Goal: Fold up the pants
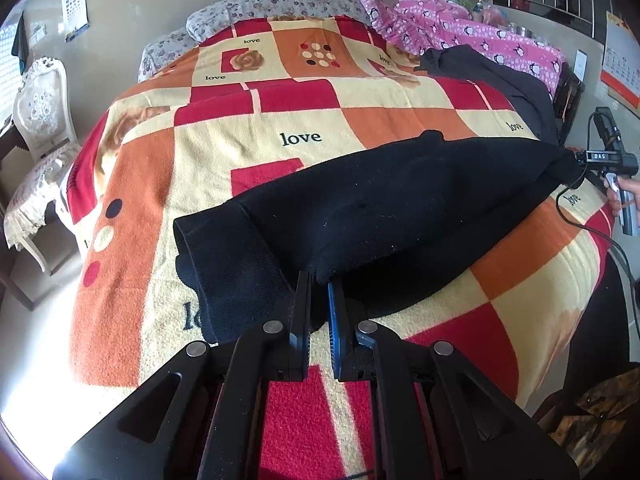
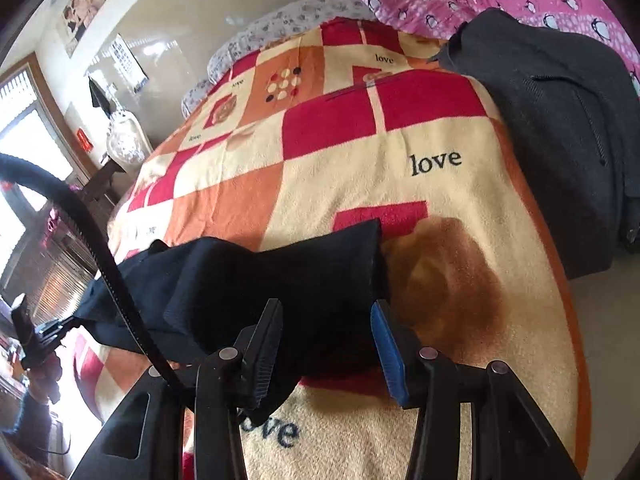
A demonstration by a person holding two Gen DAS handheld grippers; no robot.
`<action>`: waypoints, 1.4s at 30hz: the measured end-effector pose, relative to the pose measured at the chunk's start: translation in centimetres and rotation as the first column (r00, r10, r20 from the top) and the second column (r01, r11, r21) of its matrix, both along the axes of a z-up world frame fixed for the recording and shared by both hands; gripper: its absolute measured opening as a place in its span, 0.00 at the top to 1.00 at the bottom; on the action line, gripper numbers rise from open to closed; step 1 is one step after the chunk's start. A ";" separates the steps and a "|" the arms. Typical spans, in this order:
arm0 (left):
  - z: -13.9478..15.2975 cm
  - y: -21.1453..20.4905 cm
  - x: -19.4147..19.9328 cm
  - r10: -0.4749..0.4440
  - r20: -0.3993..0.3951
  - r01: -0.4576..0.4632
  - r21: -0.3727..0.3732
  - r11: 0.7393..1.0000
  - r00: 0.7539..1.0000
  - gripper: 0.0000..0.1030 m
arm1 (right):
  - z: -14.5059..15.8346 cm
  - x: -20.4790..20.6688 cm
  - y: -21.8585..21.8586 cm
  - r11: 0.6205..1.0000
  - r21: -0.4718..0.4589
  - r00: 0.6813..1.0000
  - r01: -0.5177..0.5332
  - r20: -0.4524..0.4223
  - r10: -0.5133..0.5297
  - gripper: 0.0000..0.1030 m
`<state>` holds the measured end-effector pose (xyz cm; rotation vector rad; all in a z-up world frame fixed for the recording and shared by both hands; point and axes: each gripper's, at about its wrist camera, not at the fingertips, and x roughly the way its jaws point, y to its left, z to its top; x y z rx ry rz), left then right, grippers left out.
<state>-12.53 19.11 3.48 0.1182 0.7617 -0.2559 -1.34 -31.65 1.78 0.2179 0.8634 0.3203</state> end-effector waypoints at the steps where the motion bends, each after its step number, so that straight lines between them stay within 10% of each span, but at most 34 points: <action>1: 0.0 -0.1 0.0 -0.002 0.002 0.001 0.007 1.000 1.000 0.94 | -0.4 0.2 0.3 1.000 -0.004 1.000 0.001 -0.011 -0.001 0.57; 5: 0.3 -0.2 0.3 0.012 0.014 -0.011 -0.015 1.000 1.000 0.94 | -1.0 0.2 2.3 0.993 -0.115 1.000 0.004 0.026 -0.001 0.93; 14: 2.7 0.1 -0.8 -0.011 0.083 0.017 -0.076 0.997 0.997 0.94 | 5.4 0.8 2.9 0.925 -0.372 0.976 0.081 0.217 0.001 0.95; 19: -0.2 -0.4 -0.5 0.021 0.009 -0.021 0.003 1.000 1.000 0.94 | 1.3 5.0 2.8 0.882 -0.462 0.992 0.089 0.118 -0.038 0.95; 24: -0.3 1.0 -1.3 0.053 -0.016 -0.054 -0.083 0.995 0.998 0.90 | -0.1 5.3 3.4 0.830 -0.544 0.991 0.124 0.102 -0.081 0.90; 27: 0.3 2.4 -2.2 0.093 -0.026 -0.096 -0.120 0.988 0.995 0.90 | 2.9 2.4 3.3 0.852 -0.488 0.975 0.191 0.195 -0.107 0.53; 35: 2.4 3.5 -4.2 0.149 -0.038 -0.154 -0.229 0.961 0.988 0.89 | 5.0 -5.0 10.3 0.973 -0.206 0.963 -0.101 0.226 0.148 0.52; 39: 2.4 1.4 -4.5 0.117 -0.066 -0.133 -0.343 0.930 0.991 0.46 | 2.7 -6.6 14.0 0.961 -0.229 0.947 -0.156 0.241 0.211 0.52; 42: 2.1 0.0 -3.8 0.113 -0.094 -0.142 -0.424 0.894 0.989 0.46 | 1.6 -6.7 15.5 0.953 -0.236 0.939 -0.190 0.238 0.246 0.52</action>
